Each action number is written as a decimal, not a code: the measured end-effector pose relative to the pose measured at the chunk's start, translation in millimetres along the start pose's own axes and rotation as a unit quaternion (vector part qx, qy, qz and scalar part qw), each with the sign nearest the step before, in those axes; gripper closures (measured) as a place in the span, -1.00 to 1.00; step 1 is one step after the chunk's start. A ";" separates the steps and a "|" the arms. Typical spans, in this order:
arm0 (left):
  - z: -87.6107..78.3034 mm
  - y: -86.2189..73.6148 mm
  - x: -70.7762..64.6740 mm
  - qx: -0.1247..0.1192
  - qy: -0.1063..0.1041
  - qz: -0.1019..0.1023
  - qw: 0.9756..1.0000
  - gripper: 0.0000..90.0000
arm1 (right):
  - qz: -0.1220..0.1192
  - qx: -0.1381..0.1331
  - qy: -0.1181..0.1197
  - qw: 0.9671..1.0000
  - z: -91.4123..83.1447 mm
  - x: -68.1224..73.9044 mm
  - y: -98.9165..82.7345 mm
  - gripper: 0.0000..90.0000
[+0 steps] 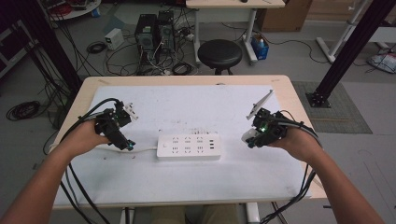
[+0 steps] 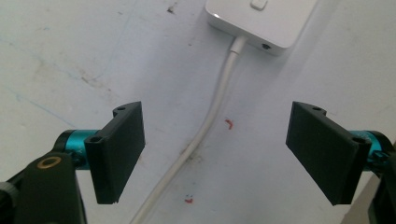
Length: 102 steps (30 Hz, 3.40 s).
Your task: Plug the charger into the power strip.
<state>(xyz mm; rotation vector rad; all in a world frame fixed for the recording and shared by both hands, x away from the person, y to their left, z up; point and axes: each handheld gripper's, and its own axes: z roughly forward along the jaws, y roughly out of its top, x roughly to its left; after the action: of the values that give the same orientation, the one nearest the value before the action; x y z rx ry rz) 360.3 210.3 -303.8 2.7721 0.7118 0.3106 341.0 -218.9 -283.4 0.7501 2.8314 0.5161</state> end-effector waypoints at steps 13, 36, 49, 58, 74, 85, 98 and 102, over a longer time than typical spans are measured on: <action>12.2 7.2 11.6 0.011 -0.010 0.000 1.000 -0.56 | -0.071 0.013 0.019 0.997 13.7 0.5 65.6 0.37; 24.4 -0.8 21.3 0.008 -0.014 0.018 1.000 -0.56 | -0.192 0.098 0.035 0.976 97.7 29.8 144.0 0.37; 25.0 -3.4 23.7 0.001 -0.012 0.015 1.000 -0.56 | -0.240 0.138 0.022 0.961 130.0 35.3 148.0 0.38; 31.5 -3.6 26.9 0.002 -0.024 0.021 0.999 -0.57 | -0.246 0.141 0.024 0.959 133.9 35.0 148.2 0.38; 42.3 -1.3 29.3 0.006 -0.032 0.018 0.999 -0.57 | -0.245 0.155 0.033 0.956 144.3 32.6 149.1 0.39; 43.5 -2.0 30.2 0.003 -0.034 0.022 0.999 -0.56 | -0.251 0.173 0.028 0.952 149.8 36.5 153.8 0.39; 46.3 -9.5 32.2 -0.001 -0.039 0.011 0.999 -0.57 | -0.224 0.129 0.047 0.965 149.6 27.9 142.3 0.38; 45.9 -11.2 31.7 -0.002 -0.040 0.008 0.999 -0.57 | -0.235 0.123 0.045 0.963 150.2 27.8 141.0 0.38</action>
<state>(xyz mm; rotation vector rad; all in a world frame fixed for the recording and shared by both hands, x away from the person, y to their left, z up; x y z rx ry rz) 394.8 226.5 -346.0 2.7699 0.6677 0.2040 417.2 -47.2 -372.3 0.0646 3.0436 0.1273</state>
